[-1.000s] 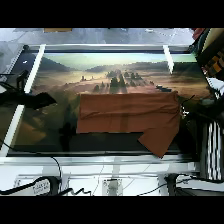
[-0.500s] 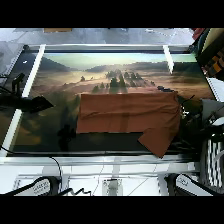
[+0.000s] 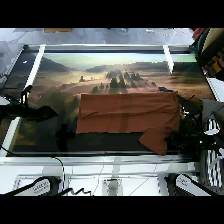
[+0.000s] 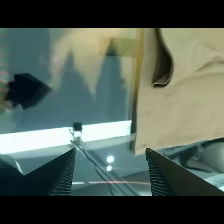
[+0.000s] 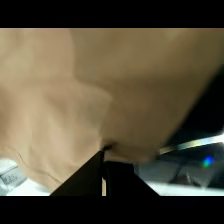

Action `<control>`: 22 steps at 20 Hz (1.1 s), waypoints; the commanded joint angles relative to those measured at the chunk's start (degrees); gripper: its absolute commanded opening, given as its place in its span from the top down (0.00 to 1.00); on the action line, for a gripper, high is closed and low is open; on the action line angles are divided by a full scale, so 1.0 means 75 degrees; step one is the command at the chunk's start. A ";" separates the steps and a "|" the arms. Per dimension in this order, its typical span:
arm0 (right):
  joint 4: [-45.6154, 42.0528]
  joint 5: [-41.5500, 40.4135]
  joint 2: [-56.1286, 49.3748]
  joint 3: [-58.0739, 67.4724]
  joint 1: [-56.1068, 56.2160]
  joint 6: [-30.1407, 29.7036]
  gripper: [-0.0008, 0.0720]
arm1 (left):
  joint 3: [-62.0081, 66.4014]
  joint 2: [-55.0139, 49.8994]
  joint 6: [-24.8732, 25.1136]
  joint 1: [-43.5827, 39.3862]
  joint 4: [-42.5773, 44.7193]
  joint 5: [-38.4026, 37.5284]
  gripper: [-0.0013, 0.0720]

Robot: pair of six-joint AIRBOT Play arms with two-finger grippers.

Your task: Fold the clothes and pants, and hang the long-sleeved shirts on hangers.

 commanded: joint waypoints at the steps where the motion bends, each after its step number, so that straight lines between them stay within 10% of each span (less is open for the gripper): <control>1: 0.0440 -0.0245 0.0105 -0.0058 0.0000 -0.0557 0.97 | -0.0580 0.0006 0.0003 -0.0006 -0.0003 0.0262 0.34; 15: 0.0962 -0.0099 0.0662 -0.0055 0.0000 -0.0571 0.97 | -0.2317 -0.1728 0.2043 -0.1559 -0.2844 0.1078 0.35; 20: 0.1035 0.0146 0.0664 0.0184 0.0000 -0.0641 0.97 | -0.2282 -0.1932 0.2037 -0.2034 -0.2850 0.1614 0.95; 22: 0.1035 0.0391 0.0685 0.0379 0.0000 -0.0711 0.97 | -0.2046 -0.1900 0.2040 -0.1920 -0.2838 0.1515 0.95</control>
